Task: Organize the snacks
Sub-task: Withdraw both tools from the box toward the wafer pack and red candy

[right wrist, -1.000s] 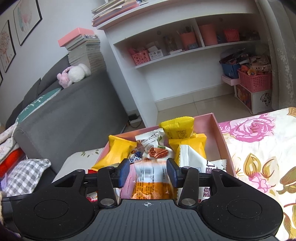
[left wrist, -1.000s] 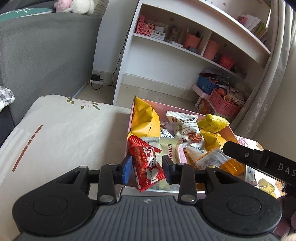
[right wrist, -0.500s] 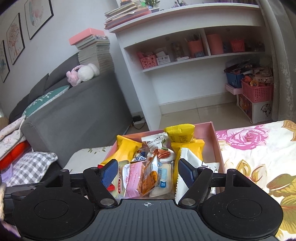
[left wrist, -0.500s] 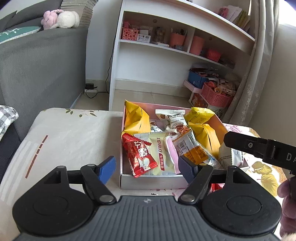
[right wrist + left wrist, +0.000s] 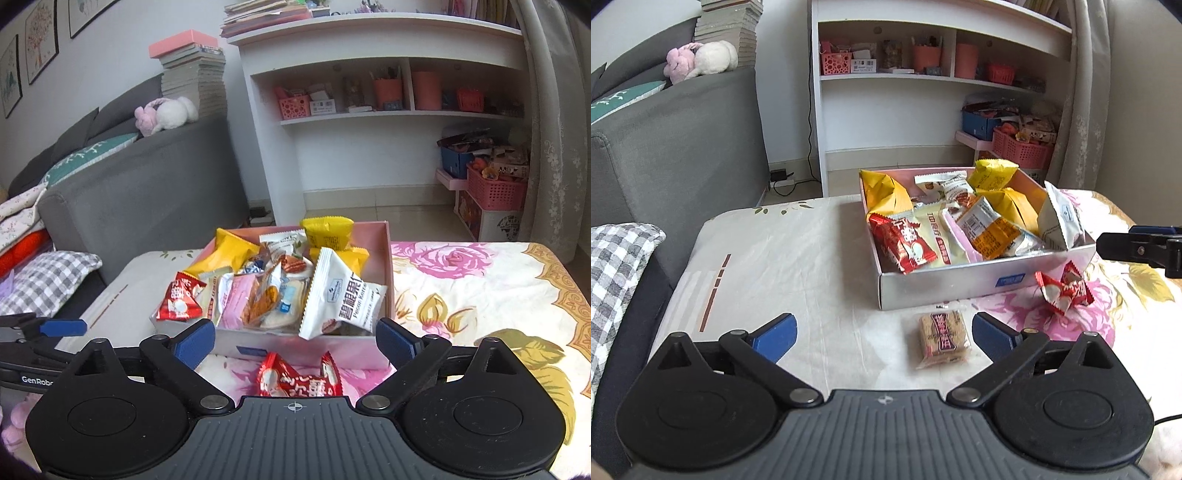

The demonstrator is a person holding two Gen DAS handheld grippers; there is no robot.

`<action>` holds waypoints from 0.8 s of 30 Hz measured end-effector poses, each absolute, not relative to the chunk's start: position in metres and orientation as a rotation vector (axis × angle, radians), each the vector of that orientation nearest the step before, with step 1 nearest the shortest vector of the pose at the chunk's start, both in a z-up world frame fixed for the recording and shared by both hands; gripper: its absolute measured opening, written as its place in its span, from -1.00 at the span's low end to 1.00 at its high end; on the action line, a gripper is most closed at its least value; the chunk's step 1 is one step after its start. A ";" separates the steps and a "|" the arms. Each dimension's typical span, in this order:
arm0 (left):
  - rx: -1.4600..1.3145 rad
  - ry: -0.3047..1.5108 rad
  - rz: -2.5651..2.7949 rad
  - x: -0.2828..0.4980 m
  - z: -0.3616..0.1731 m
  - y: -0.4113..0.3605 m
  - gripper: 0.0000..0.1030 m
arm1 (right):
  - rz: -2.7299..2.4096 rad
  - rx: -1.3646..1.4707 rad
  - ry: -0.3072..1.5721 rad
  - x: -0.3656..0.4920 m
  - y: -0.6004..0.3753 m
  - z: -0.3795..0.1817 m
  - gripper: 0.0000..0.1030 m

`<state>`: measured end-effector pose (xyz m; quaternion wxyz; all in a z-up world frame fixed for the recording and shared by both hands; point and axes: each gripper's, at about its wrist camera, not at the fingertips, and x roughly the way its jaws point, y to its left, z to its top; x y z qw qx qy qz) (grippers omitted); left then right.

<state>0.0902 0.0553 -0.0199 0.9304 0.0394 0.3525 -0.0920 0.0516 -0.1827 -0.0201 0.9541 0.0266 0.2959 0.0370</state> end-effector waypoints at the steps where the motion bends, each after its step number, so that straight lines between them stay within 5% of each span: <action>1: 0.092 0.725 -0.189 0.088 -0.021 0.055 0.99 | 0.073 0.049 0.608 0.049 -0.184 -0.021 0.87; 24: 0.132 0.881 -0.201 0.064 -0.058 0.038 0.99 | 0.056 -0.078 0.799 0.015 -0.177 -0.077 0.92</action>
